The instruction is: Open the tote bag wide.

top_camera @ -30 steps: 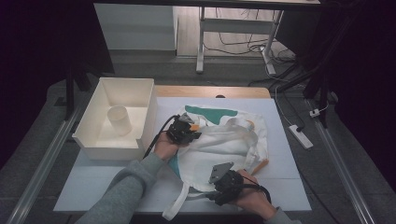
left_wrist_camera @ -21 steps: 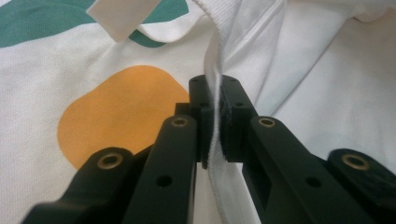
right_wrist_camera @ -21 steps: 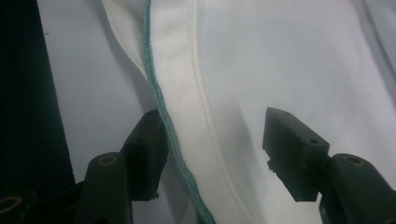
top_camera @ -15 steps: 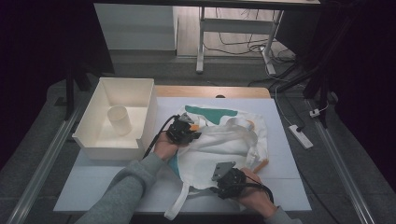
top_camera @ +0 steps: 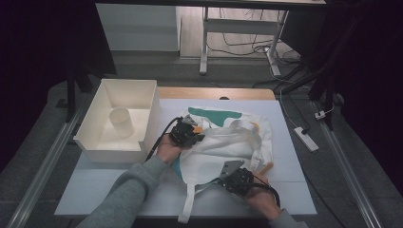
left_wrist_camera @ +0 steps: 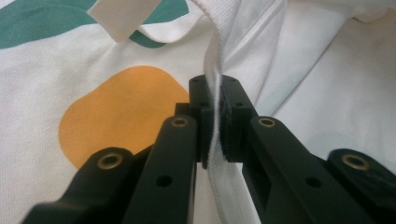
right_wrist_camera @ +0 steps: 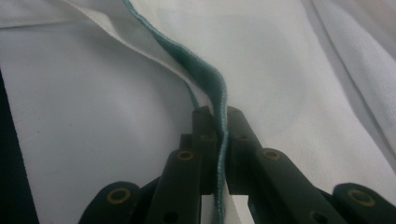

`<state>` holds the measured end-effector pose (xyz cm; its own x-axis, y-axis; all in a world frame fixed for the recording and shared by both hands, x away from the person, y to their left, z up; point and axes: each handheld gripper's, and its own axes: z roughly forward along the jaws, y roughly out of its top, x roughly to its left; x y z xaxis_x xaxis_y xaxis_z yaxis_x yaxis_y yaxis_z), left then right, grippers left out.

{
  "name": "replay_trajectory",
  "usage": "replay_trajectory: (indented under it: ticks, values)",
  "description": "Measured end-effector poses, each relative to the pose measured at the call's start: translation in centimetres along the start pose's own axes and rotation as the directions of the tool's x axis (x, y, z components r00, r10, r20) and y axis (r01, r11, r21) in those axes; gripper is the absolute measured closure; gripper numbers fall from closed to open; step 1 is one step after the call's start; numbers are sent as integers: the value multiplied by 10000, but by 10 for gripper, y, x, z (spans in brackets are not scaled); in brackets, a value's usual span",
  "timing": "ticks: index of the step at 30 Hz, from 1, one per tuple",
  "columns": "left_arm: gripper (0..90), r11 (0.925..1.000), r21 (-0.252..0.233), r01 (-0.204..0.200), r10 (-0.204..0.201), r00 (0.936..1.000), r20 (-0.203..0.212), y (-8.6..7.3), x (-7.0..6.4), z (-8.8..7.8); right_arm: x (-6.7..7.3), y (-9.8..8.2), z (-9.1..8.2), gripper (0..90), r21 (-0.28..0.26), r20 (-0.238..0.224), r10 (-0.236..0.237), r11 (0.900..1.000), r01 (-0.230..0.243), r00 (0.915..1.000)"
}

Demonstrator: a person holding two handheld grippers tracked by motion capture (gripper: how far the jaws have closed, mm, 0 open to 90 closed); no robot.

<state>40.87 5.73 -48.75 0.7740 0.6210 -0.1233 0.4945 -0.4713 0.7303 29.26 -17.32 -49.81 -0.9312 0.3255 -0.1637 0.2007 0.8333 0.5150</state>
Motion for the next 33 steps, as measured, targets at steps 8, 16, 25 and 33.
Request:
replay_trajectory:
  ticks: [8,16,25,33]
  values:
    - [851,9998,-201,-71,69,9999,-129,1,-2,-3,-4,-3,-4,856,-280,-525,454,9985,-469,9976]
    - [852,9985,-522,-160,143,9994,-318,2,-3,-8,-7,-4,-12,858,-652,-967,783,9943,-848,9922]
    - [853,9949,-1010,-84,42,9991,-417,3,-2,-15,2,-5,-16,858,-827,-1194,700,9933,-802,9904]
    - [852,9917,-1283,-95,26,9985,-544,4,-3,-20,7,-4,-19,858,-874,-1363,663,9931,-787,9884]
